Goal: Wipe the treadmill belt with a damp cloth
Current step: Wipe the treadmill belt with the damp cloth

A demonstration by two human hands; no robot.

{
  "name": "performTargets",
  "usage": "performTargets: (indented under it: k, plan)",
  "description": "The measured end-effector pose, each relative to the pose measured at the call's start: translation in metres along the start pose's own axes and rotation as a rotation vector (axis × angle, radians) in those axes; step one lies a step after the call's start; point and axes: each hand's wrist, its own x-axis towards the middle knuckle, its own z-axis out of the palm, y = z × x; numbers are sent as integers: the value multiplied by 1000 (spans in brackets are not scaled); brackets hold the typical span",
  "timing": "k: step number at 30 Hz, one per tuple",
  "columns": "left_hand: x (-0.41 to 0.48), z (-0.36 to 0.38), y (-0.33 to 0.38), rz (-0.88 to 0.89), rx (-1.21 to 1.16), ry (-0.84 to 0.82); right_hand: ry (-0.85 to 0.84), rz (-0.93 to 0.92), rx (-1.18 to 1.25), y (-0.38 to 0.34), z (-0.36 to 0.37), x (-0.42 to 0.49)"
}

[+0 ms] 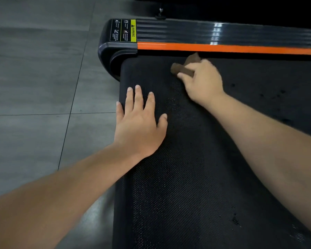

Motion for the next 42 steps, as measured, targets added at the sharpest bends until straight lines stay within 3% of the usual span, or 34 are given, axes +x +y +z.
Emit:
performTargets:
  k: [5, 6, 9, 10, 14, 16, 21, 25, 27, 28, 32, 37, 39, 42]
  plan:
    - [-42, 5, -3, -25, -84, -5, -245, -324, 140, -14, -17, -80]
    - [-46, 6, -4, -31, -89, -4, -205, -321, 88, -5, -17, -67]
    - [-47, 8, -4, -30, -104, 23, -1, -7, 34, 16, -18, -16]
    - [-47, 8, -4, -26, -105, 36, 17, 16, 29, 16, -14, -18]
    - [-47, 10, -6, -29, -86, 24, -149, -257, 185, -15, -17, -107]
    - [-47, 9, -5, -36, -86, 21, -202, -311, 131, -10, -25, -109]
    - [-50, 7, -1, -51, -87, 21, 12, 2, -17, 10, -19, -52]
    - [-63, 9, 2, -58, -77, 12, -134, -271, 182, -21, -24, -140]
    - [-69, 10, 2, -58, -85, 4, -210, -339, 154, -17, -30, -145]
    - [-72, 10, 2, -54, -87, 3, -169, -339, 97, -11, -28, -130]
    - [-79, 13, 1, -39, -102, 27, 17, 5, 25, 10, -21, -74]
    - [-79, 13, -4, -9, -109, 23, -150, -264, 177, -19, -27, -151]
    - [-79, 12, -4, 2, -106, 10, -172, -299, 113, -10, -30, -140]
    - [-79, 11, -4, 12, -99, 6, -12, -42, 39, 7, -28, -95]
